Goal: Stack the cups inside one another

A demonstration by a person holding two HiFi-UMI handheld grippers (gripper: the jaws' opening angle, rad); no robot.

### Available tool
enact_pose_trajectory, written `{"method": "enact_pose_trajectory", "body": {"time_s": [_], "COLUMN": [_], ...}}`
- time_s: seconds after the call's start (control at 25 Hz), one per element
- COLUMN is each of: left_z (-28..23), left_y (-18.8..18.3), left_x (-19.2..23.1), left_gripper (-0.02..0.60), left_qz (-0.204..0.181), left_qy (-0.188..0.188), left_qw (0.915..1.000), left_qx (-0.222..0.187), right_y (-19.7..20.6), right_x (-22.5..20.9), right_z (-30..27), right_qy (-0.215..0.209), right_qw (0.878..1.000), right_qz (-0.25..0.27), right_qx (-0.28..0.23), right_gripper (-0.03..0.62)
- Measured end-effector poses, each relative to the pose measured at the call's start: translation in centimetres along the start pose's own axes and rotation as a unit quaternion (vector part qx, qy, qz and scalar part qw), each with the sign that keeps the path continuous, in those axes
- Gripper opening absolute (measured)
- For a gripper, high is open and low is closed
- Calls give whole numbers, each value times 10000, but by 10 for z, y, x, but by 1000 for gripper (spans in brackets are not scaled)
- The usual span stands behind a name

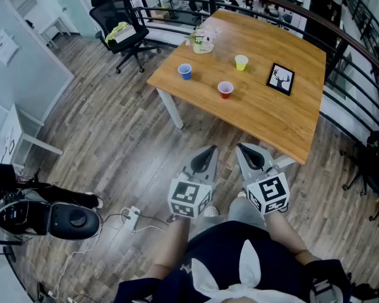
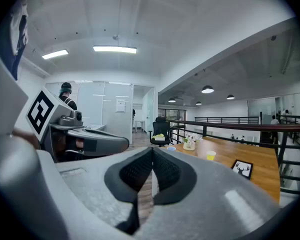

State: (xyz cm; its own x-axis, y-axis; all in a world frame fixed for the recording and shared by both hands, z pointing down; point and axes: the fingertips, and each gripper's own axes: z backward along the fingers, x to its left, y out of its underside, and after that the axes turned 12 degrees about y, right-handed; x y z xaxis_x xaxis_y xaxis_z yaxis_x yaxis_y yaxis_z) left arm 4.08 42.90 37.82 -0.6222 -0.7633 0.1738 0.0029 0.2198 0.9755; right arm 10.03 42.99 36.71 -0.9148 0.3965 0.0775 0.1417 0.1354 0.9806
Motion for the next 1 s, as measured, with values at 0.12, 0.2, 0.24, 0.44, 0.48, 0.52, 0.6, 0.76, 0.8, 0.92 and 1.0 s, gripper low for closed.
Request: {"method": "enact_pose_trajectory", "body": {"time_s": [0.12,0.2,0.24,0.44,0.48,0.52,0.6,0.76,0.8,0.92,1.0], "left_z": [9,12,12,5,3,0,-4,-22,-26,-45,-62], "left_y": [5,8,10,10,9,8,6,-2,-5,-15,-21], "left_x": [8,14,17,40,47,54,70,103,111,136,155], "left_gripper": [18,18,18,18,18,18,18,18,18,18,18], "left_qz": [27,59,74,103,99,94,88,116,120,97,81], "left_qy": [23,45,59,60,49,32,-17,-111,-138,-179,-187], "left_qw": [10000,10000,9999,9999,9999,9999,9999,9998,9998,9998,9997], "left_qx": [30,54,65,69,65,66,79,93,94,87,105], "right_y": [3,4,4,-2,-3,-4,-4,-2,-2,-7,-10], "right_x": [12,16,17,8,5,4,1,-18,-23,-40,-54], "right_z": [-3,-6,-8,-31,-38,-45,-63,-102,-111,-142,-166], "right_qy": [14,-11,-12,54,52,44,34,208,220,214,245], "right_qw": [10000,10000,9999,9999,9999,9999,9999,9995,9994,9993,9991], "right_qz": [-52,-81,-87,-34,-22,-10,36,243,267,309,343], "right_qx": [-30,-56,-60,-126,-146,-161,-163,12,27,13,42], "right_gripper": [-2,-2,-2,-2,-2,-2,-2,-2,-2,-2,-2]}}
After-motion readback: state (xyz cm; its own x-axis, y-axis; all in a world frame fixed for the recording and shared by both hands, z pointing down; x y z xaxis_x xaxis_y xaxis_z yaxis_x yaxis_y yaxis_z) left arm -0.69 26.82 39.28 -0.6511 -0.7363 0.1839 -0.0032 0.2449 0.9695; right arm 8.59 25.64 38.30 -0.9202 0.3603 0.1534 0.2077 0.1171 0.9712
